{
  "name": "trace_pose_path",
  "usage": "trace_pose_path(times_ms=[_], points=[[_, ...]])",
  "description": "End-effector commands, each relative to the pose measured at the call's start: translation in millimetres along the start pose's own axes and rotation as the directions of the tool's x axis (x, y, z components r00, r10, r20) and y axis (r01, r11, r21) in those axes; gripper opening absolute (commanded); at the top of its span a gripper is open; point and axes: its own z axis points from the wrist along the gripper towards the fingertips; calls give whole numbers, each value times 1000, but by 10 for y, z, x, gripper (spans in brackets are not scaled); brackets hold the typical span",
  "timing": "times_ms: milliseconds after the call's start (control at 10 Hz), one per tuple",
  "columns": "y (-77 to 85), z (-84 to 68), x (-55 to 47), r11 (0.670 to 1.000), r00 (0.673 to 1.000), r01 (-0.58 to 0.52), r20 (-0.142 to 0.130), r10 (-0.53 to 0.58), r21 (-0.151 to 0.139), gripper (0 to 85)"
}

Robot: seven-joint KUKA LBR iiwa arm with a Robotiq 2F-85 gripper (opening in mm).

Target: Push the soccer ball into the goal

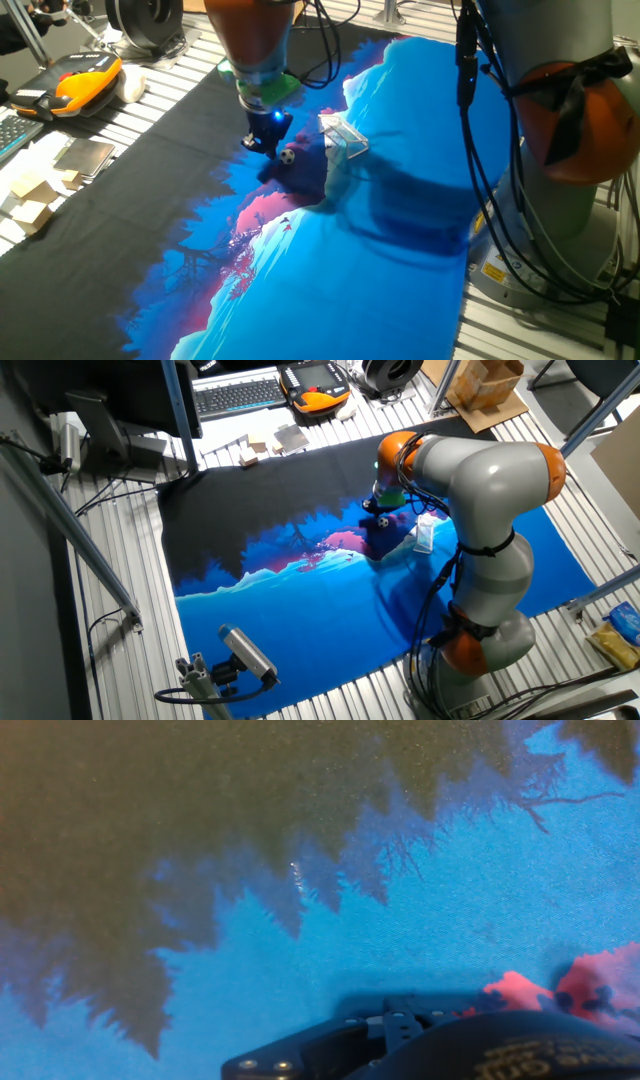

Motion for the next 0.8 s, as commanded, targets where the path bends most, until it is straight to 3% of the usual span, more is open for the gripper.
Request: trace_pose_path(times_ms=[0, 300, 600, 700], points=[[-28, 1, 23, 1000, 1000, 0, -2, 0, 1, 0], [-76, 18, 117, 1000, 1000, 5, -8, -5, 5, 0], [-100, -49, 204, 1000, 999, 22, -44, -22, 4, 0], [-111, -49, 227, 1000, 999, 25, -45, -25, 6, 0]])
